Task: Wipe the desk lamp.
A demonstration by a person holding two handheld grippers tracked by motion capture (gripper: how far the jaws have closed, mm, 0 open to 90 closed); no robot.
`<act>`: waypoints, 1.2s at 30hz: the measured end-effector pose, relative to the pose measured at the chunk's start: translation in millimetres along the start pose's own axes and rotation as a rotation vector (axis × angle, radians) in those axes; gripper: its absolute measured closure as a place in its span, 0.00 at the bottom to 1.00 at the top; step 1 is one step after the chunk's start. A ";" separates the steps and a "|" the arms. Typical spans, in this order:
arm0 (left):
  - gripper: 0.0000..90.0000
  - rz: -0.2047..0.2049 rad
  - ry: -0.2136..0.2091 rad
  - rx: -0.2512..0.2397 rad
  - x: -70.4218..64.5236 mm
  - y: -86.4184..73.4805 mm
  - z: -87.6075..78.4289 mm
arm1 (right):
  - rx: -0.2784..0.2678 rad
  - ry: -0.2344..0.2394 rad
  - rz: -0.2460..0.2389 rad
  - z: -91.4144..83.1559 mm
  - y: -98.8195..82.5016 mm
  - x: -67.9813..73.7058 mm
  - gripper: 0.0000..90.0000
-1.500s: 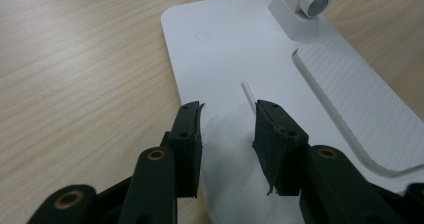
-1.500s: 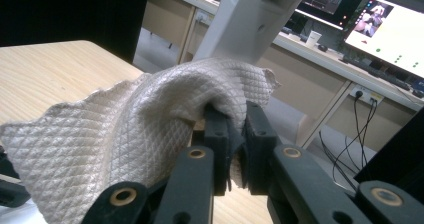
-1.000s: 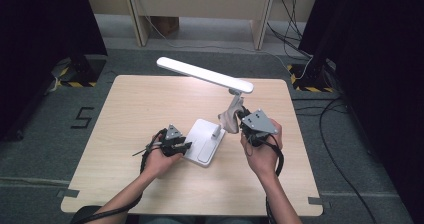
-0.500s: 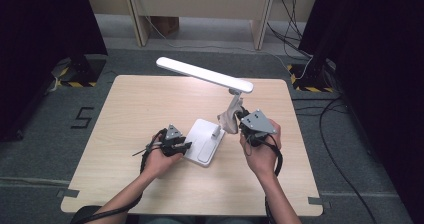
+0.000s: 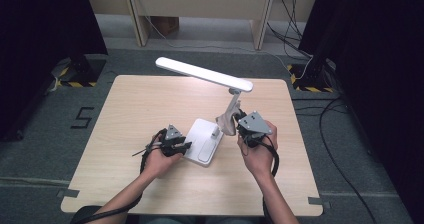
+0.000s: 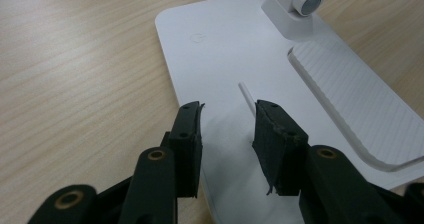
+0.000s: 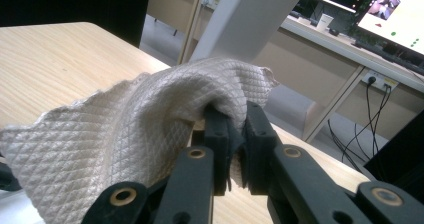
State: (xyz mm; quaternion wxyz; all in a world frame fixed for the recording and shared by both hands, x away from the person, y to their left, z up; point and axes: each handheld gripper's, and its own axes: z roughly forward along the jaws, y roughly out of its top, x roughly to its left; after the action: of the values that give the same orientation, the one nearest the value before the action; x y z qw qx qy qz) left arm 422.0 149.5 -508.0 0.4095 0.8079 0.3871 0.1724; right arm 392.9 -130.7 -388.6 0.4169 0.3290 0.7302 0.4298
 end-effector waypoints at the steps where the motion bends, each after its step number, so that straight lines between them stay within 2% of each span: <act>1: 0.70 0.000 0.000 -0.002 -0.2 0.0 0.1 | 0.001 0.002 0.001 0.7 -0.6 0.2 0.94; 36: 0.70 0.008 0.000 -0.005 0.0 0.0 0.3 | 0.052 0.019 0.007 17.4 -16.8 8.3 0.94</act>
State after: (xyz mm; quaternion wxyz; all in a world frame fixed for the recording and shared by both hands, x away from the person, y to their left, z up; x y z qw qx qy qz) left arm 422.3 149.4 -508.1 0.4107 0.8086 0.3833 0.1751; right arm 402.7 -124.5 -411.4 0.3997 0.3382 0.7439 0.4155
